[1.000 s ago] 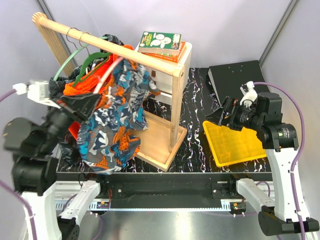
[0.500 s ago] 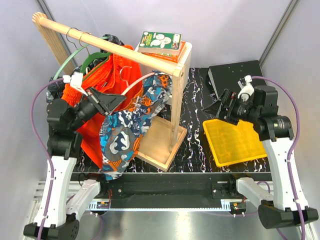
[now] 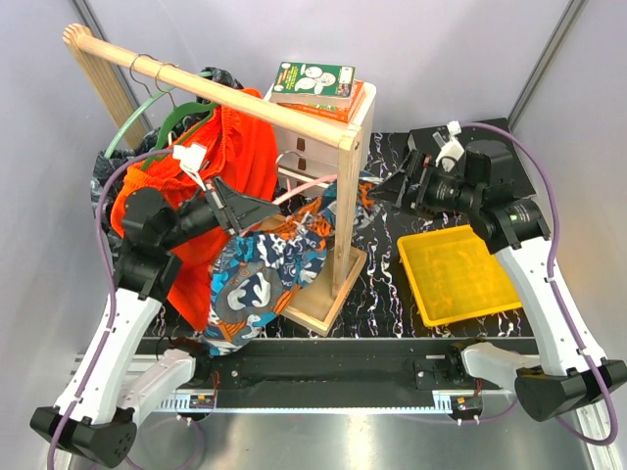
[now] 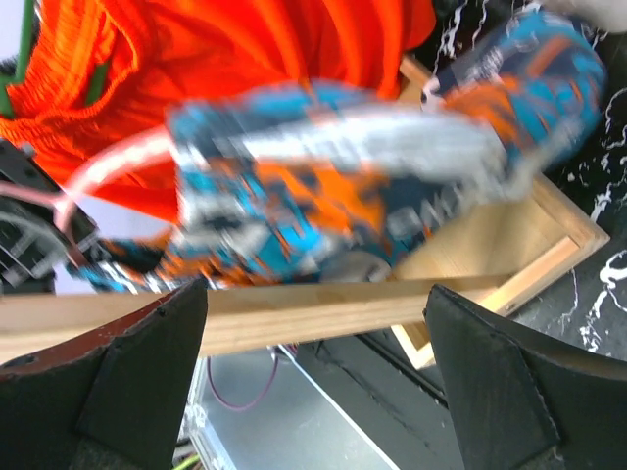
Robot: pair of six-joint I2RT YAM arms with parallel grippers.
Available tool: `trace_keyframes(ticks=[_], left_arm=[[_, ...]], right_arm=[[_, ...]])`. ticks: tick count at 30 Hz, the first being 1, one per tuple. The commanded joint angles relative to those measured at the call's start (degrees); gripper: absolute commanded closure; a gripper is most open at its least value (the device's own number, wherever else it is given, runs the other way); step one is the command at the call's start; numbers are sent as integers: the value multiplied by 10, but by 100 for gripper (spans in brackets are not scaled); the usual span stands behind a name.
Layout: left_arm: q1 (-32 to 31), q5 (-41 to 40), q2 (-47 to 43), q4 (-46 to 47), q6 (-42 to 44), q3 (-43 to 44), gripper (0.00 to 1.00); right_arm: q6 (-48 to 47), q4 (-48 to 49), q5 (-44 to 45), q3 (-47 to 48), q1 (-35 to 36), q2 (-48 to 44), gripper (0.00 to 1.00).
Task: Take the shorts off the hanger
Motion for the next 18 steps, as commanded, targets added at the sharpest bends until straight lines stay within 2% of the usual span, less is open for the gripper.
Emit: trace_keyframes(ticks=[1,5,9,12,18], left_arm=[[-41,-29,-3,46,11,-2,100],[-66,-50,15,47,30,0,100],[-79,-38,54,46,37,29,100],[-90,-38,61,34,48,41,100],[-92,-40,64,20,63,44,100]], right_arm=[[24,39,48,45,22,10,0],[30,37,77,54,42,27,4],[32,29,119,66,58,43,11],[34,17,150,82,69,67,17],[30,-11,232,80,106,100,22]])
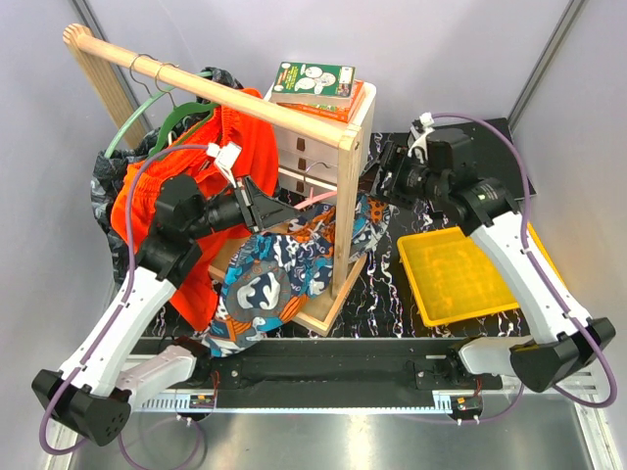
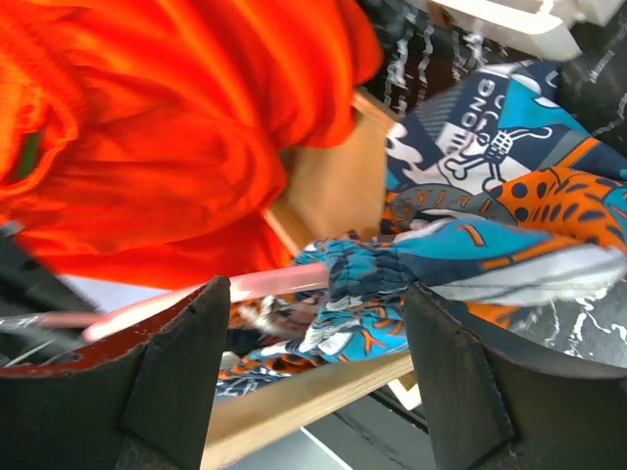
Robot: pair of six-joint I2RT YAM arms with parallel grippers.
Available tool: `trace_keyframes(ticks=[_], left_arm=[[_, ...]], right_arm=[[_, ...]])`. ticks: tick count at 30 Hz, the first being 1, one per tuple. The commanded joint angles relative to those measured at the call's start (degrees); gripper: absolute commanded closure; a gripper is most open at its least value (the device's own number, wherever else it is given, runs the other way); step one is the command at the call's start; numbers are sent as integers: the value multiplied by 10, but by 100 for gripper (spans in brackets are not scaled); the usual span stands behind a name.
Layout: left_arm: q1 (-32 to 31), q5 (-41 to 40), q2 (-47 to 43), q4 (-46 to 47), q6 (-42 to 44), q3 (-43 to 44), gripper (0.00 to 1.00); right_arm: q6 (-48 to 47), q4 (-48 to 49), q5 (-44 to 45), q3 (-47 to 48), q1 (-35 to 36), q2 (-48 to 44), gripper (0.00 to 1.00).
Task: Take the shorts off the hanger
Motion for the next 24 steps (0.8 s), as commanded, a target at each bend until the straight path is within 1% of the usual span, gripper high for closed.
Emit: trace_keyframes(ticks=[1,7,10,13,17,18,21,22,24], left_arm=[[-4,0,-11,34,18,41,100],[-4,4,-7,24,18,48,100],[-4,10,-6,24,15,56,100],[-4,10,-12,24,13,60,100],[-4,14,-19,28,4,62,100],[-4,15,-20,28,4,63,100],[-4,12,-19,25,7,66,100],[-3,11,-19,25,8,68,100],[-4,10,-20,25,8,68,100]], right_arm=[[-3,-15,90,8,27,12,22],[-12,-22,134,-2,34,17,25],[-14,-23,136,2,34,32,30],[-11,-19,148,-5,34,37,38],[-4,-2,149,-21,34,31,43],[-2,7,143,-28,34,30,48],[0,12,144,-35,34,30,56],[1,13,148,-36,34,29,64],[-2,13,165,-43,34,25,73]])
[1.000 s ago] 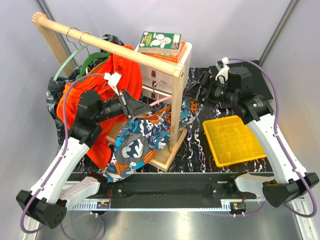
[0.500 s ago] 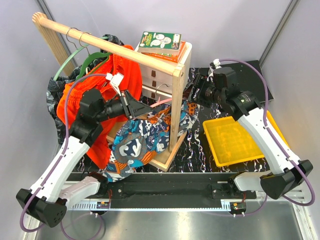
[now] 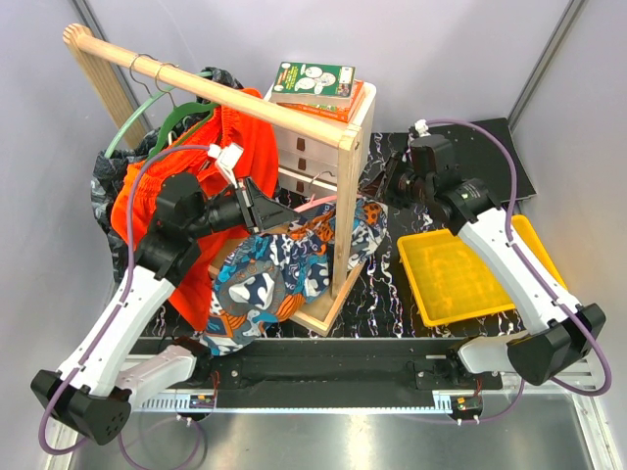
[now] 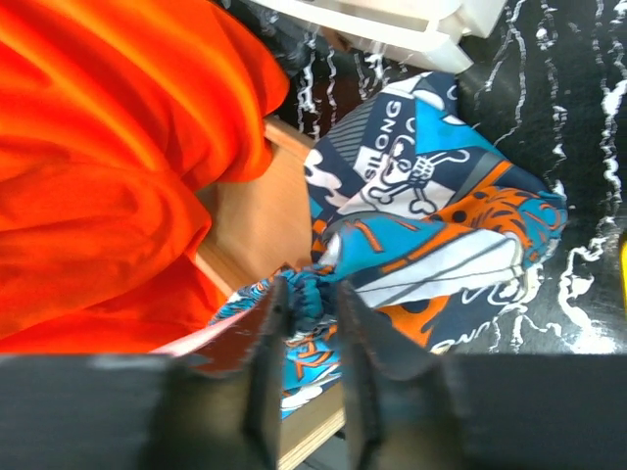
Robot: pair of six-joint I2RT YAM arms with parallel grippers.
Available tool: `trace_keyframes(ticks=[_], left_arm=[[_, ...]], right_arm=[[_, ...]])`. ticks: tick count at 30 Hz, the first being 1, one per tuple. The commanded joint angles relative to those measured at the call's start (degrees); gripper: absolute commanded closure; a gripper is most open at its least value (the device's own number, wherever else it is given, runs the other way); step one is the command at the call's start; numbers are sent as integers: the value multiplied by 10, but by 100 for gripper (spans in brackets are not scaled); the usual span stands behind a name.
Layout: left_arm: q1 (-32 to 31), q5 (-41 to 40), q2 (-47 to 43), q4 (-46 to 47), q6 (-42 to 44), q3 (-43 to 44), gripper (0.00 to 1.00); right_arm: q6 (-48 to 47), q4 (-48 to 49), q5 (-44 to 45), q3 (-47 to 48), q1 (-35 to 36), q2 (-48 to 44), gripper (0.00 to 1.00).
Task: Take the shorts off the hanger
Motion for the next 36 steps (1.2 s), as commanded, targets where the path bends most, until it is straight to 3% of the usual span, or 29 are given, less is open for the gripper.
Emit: trace_keyframes(ticks=[1,4,8,21,26,36], left_arm=[[-2,15,-24,82,-10,47,100],[-2,2,-31,73,-8,49,100],[3,-13,-44,59,2,61,100],[81,-31,-83,49,-8,52,100],[84,-24,-76,77,-33,40,100],[85,-47,-83,38,-1,55,100]], right_arm=[[-7,7,41,-17,3,-9,82],[-10,8,53,-25,3,-13,100],[-25,5,98,-25,-6,-9,100],[-60,1,35,-57,-135,-6,100],[-66,3,20,-71,-141,-4,100],[-69,31,-14,-107,-182,13,100]])
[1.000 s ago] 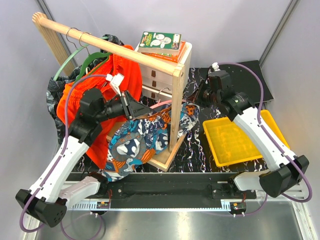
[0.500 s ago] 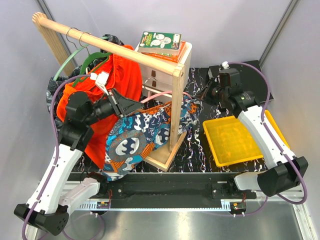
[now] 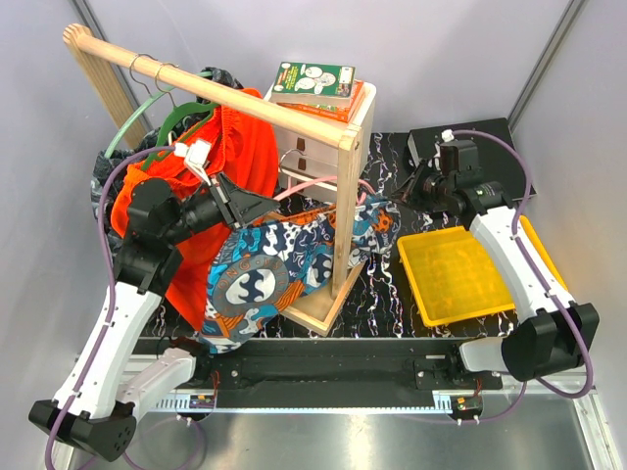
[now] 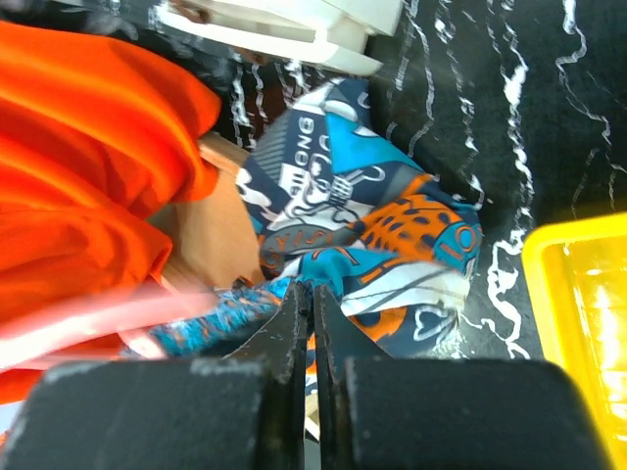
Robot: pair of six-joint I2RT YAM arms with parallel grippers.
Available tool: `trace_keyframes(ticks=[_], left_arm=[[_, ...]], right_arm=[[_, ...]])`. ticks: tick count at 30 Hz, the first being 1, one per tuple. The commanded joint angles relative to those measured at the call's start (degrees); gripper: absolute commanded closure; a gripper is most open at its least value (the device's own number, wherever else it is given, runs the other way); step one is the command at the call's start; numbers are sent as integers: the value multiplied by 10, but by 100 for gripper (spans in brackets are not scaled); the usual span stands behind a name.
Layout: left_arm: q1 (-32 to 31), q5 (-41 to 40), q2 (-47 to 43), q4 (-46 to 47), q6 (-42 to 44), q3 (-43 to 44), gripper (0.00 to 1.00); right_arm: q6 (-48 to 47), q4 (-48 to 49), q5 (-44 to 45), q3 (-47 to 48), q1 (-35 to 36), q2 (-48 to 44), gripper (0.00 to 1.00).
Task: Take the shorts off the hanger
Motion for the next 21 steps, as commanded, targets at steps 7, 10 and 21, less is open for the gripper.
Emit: trace_keyframes(ticks=[7,10,21], left_arm=[[15,-19,-16,86,-2,31,100],[16,-18,-13,85,1,34,100],[8,18,64,334,-104,4,100]], right_arm=[[0,63,5,-66,-45,24,100],[-10,54,13,-60,-44,19,100],[3,106,-91,-52,97,7,100]])
